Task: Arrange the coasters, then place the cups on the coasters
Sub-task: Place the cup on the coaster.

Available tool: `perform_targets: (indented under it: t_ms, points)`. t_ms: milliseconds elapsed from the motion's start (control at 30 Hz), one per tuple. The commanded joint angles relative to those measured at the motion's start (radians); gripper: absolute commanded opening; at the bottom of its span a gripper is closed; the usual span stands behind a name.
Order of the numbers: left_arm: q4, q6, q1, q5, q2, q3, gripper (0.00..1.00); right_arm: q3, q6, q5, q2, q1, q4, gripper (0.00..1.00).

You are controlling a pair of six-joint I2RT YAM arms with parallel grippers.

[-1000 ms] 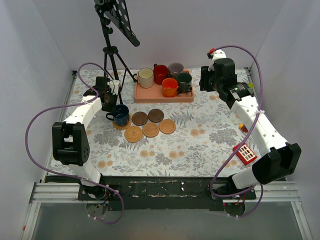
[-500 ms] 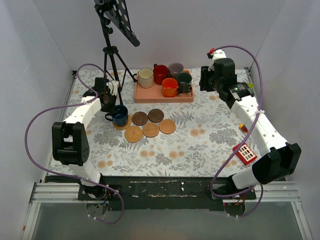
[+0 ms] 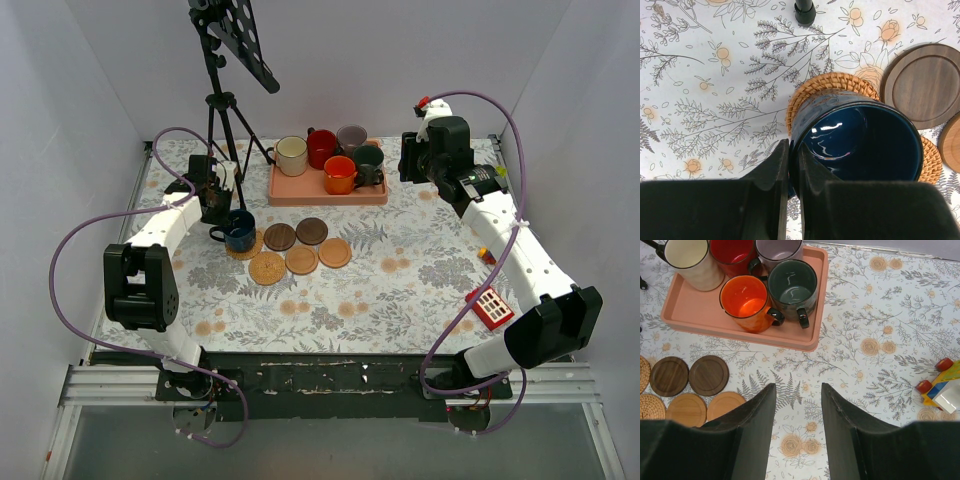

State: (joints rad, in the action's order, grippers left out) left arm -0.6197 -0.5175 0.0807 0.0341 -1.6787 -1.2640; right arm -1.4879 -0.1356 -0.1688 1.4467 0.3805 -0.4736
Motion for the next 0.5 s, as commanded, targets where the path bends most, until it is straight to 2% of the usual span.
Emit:
perform_targets:
  t_ms: [0,467]
  points:
    - [0.046,-0.013,-0.006,0.020,0.020,-0.014,0.00,-0.023,-0.005,0.008,-0.002,-0.003,0.013,0.49]
    - [0.071,-0.056,-0.007,0.013,0.050,0.023,0.00,-0.022,-0.002,0.009,0.000,-0.003,0.013,0.49]
